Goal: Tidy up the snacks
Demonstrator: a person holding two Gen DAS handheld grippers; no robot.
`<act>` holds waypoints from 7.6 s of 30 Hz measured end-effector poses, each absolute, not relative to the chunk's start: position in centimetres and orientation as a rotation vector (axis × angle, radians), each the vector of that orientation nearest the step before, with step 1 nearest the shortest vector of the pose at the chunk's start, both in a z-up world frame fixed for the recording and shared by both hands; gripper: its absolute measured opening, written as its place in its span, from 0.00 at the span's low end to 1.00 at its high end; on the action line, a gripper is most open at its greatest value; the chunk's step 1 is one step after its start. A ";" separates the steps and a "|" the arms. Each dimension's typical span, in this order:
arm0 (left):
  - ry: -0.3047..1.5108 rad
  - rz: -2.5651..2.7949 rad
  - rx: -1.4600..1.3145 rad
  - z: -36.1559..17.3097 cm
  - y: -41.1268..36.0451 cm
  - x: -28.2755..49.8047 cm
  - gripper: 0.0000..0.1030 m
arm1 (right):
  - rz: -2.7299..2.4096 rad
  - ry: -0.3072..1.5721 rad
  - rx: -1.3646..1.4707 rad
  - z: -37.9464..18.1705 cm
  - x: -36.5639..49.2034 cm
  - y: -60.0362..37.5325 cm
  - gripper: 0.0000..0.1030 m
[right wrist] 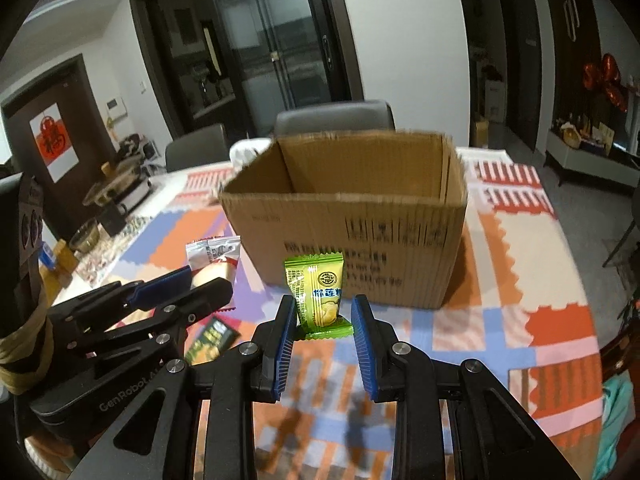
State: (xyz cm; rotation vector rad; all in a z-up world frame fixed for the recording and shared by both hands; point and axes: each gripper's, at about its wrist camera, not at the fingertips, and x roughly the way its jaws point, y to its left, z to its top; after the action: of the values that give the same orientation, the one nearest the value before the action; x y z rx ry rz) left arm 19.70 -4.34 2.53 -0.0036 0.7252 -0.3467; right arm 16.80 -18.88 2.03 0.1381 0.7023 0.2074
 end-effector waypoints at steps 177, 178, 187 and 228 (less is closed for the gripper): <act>0.786 -0.395 0.124 9.8 -8.5 30.2 0.43 | -0.031 0.834 0.068 8.2 25.5 -23.3 0.67; 0.792 -0.396 0.123 9.8 -8.8 30.6 0.43 | -0.034 0.842 0.064 8.2 25.9 -23.5 0.67; 0.840 -0.380 0.138 8.5 -11.4 33.6 0.43 | -0.078 0.881 0.029 8.3 28.0 -25.1 0.67; 0.569 -0.166 0.170 10.0 -5.3 16.7 0.94 | -0.016 0.665 0.040 8.7 14.8 -23.1 0.86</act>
State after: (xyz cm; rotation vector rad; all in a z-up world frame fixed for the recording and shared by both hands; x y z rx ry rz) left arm 16.73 -5.34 9.97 0.1702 0.5691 -0.1663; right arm 14.81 -23.09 8.67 0.0403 0.6651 -0.0156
